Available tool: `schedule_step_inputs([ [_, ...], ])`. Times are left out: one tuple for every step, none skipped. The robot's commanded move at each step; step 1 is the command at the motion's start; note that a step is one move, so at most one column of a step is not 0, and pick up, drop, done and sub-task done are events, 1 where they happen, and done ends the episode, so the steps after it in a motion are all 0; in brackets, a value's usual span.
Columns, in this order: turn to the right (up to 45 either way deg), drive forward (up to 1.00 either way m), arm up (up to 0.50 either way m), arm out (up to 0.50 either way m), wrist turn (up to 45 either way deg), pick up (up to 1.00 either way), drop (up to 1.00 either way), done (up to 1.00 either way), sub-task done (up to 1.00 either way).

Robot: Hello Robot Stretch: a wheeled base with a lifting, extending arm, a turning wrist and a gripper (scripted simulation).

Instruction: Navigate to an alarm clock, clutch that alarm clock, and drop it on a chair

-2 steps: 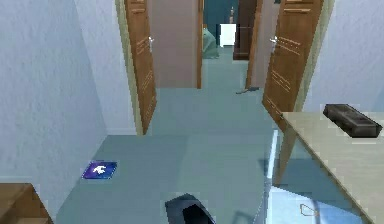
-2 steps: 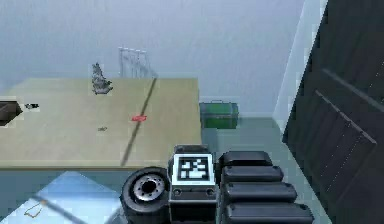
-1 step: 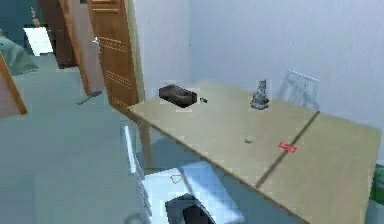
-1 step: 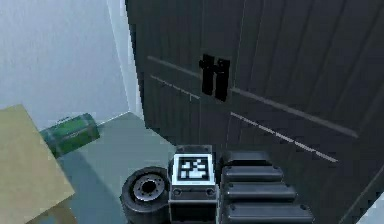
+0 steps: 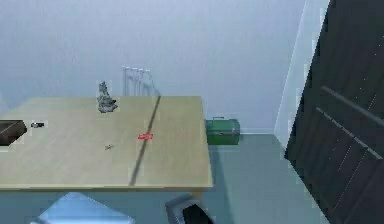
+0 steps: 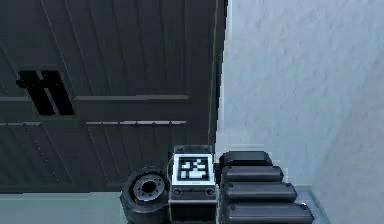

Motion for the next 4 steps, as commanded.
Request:
schedule_step_inputs([
  [45.0,0.0,0.0,0.0,0.0,0.0,0.0,0.0,0.0],
  [-45.0,0.0,0.0,0.0,0.0,0.0,0.0,0.0,0.0],
  [-45.0,0.0,0.0,0.0,0.0,0.0,0.0,0.0,0.0],
  [-42.0,0.0,0.0,0.0,0.0,0.0,0.0,0.0,0.0],
])
